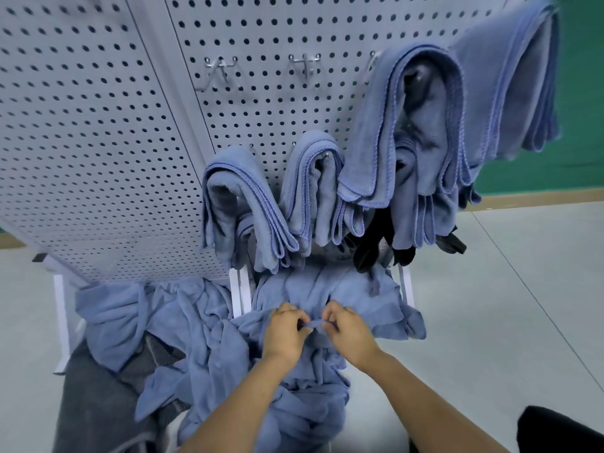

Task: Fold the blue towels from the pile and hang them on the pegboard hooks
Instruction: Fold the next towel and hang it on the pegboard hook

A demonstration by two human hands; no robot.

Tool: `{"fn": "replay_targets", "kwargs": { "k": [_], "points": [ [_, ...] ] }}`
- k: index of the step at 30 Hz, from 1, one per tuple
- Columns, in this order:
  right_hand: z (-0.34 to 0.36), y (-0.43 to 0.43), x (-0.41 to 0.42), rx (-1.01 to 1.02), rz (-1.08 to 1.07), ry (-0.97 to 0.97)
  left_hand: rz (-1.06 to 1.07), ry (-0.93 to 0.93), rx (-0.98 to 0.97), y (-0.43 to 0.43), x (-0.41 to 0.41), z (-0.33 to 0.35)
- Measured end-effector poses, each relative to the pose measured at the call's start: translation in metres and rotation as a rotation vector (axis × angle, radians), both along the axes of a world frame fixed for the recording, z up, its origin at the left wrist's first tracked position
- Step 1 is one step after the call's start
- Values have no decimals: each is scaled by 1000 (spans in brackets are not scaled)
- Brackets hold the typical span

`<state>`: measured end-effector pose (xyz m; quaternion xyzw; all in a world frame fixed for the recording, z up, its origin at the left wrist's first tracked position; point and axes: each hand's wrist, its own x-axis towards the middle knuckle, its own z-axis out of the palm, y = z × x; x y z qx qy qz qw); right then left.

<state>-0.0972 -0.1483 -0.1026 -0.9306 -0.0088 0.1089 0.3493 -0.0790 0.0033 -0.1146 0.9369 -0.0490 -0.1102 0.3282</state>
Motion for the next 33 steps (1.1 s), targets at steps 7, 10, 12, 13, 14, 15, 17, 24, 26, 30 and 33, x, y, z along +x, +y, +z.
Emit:
{"fn": "replay_targets", "kwargs": {
  "k": [7, 10, 12, 13, 14, 15, 17, 24, 26, 30, 33],
  "points": [
    [97, -22, -24, 44, 116, 14, -75, -120, 37, 4, -24, 102],
    [142, -30, -33, -33, 155, -20, -49, -103, -85, 5, -35, 149],
    [177, -35, -39, -52, 152, -98, -48, -134, -181, 4, -43, 183],
    [195, -38, -43, -61, 149, -135, -42, -151, -247, 2, -49, 203],
    [214, -40, -46, -73, 144, -178, -28, -157, -328, 2, -53, 223],
    [232, -42, -50, -87, 134, -218, -9, -160, -406, 2, -57, 244],
    [266, -46, -57, -106, 105, -305, 31, -154, -527, 4, -62, 279],
    [327, -49, -79, -139, -86, -626, -133, 92, -548, 22, -83, 333],
    [327, -44, -81, -111, -174, -656, -237, 301, -289, 29, -89, 333],
    [324, -36, -81, 82, -326, -668, -300, 551, -311, 31, -100, 318],
    [322, -30, -78, 449, -336, -569, -267, 620, -608, 25, -103, 313]
  ]
}}
